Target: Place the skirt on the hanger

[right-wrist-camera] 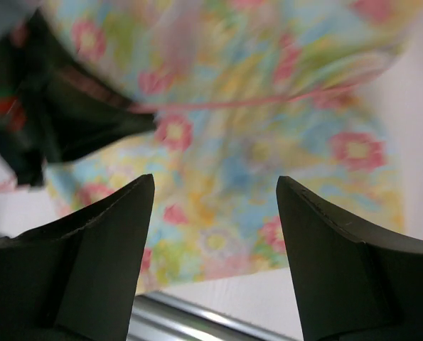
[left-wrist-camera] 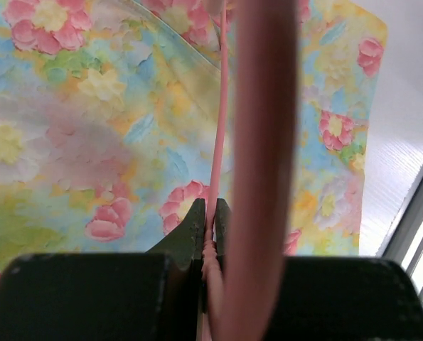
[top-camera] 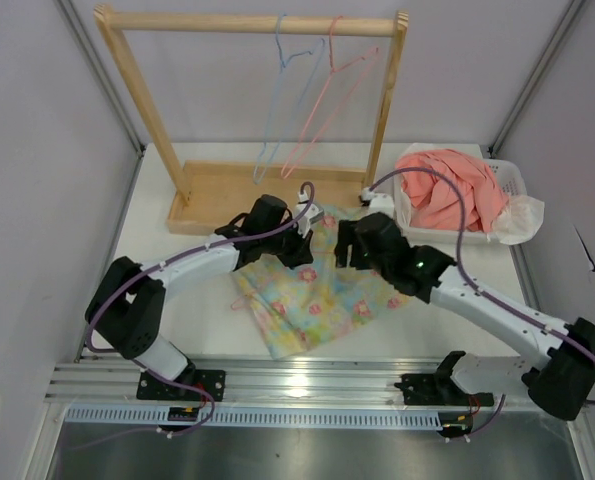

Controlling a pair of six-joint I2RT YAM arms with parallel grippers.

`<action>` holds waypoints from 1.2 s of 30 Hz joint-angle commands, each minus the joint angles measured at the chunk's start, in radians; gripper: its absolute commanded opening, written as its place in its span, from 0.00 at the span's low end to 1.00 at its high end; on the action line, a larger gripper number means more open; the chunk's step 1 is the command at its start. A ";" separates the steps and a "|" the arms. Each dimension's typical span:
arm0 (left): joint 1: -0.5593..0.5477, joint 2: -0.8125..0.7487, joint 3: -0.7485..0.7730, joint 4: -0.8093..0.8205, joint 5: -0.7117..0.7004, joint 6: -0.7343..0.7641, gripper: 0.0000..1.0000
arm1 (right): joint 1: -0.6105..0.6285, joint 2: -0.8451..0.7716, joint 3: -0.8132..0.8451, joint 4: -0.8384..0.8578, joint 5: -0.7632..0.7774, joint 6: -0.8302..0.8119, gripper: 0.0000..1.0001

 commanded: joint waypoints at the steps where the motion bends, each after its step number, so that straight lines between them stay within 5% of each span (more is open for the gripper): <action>1: -0.028 -0.029 0.029 -0.038 0.025 -0.025 0.00 | -0.141 -0.051 0.020 -0.033 -0.079 -0.068 0.75; 7: -0.066 0.109 0.136 -0.018 0.022 -0.042 0.00 | -0.273 -0.067 0.029 -0.078 -0.136 -0.077 0.74; 18: -0.066 -0.010 0.104 0.114 0.123 -0.086 0.00 | -0.364 -0.131 -0.054 -0.084 -0.180 -0.077 0.74; 36: -0.035 -0.239 0.351 -0.280 0.013 0.044 0.00 | -0.373 -0.297 0.009 -0.142 -0.252 -0.112 0.73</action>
